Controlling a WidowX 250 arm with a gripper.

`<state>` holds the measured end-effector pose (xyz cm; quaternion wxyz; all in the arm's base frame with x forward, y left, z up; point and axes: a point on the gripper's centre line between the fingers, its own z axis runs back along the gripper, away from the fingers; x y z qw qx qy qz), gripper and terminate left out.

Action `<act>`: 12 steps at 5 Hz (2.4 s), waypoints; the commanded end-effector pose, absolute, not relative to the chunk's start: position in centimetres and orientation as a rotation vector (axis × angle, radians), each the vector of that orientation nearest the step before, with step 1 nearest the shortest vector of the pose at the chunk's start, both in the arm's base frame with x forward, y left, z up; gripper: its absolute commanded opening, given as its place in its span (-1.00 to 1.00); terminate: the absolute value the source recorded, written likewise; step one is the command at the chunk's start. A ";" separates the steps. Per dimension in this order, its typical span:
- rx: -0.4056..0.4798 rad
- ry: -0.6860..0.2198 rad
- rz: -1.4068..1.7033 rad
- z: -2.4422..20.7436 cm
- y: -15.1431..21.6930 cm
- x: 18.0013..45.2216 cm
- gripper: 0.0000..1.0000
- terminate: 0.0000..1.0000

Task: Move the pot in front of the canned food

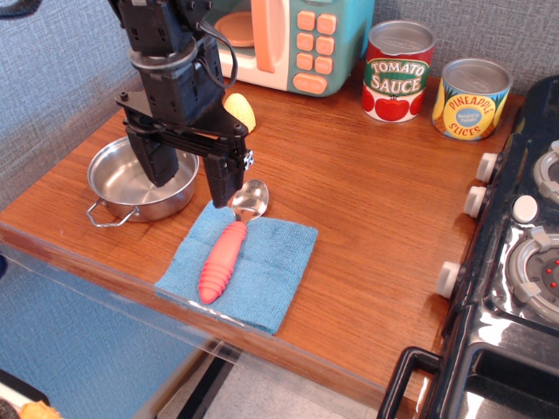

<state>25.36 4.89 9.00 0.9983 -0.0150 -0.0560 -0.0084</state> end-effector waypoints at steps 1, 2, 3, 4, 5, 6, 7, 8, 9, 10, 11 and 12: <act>-0.030 -0.112 -0.017 9.0 4.9 25.4 1.00 -1.00; -0.016 -0.093 0.038 7.8 7.0 26.3 1.00 -1.00; 0.019 -0.082 0.084 6.8 9.0 27.3 1.00 -1.00; 0.058 -0.069 0.106 5.6 10.2 28.2 1.00 -1.00; 0.085 -0.065 0.102 5.0 10.4 29.1 1.00 -1.00; 0.107 -0.054 0.102 4.1 10.5 29.7 1.00 -1.00; 0.117 -0.037 0.110 3.3 10.8 30.1 1.00 -1.00; 0.124 -0.020 0.118 2.7 10.9 30.3 1.00 -1.00; 0.124 -0.011 0.128 2.4 11.1 30.3 1.00 -1.00; 0.119 -0.013 0.128 2.4 11.1 30.3 1.00 -1.00; 0.108 -0.016 0.136 2.3 11.3 30.1 -1.00 -1.00; 0.105 -0.020 0.140 2.5 11.4 29.9 -1.00 -1.00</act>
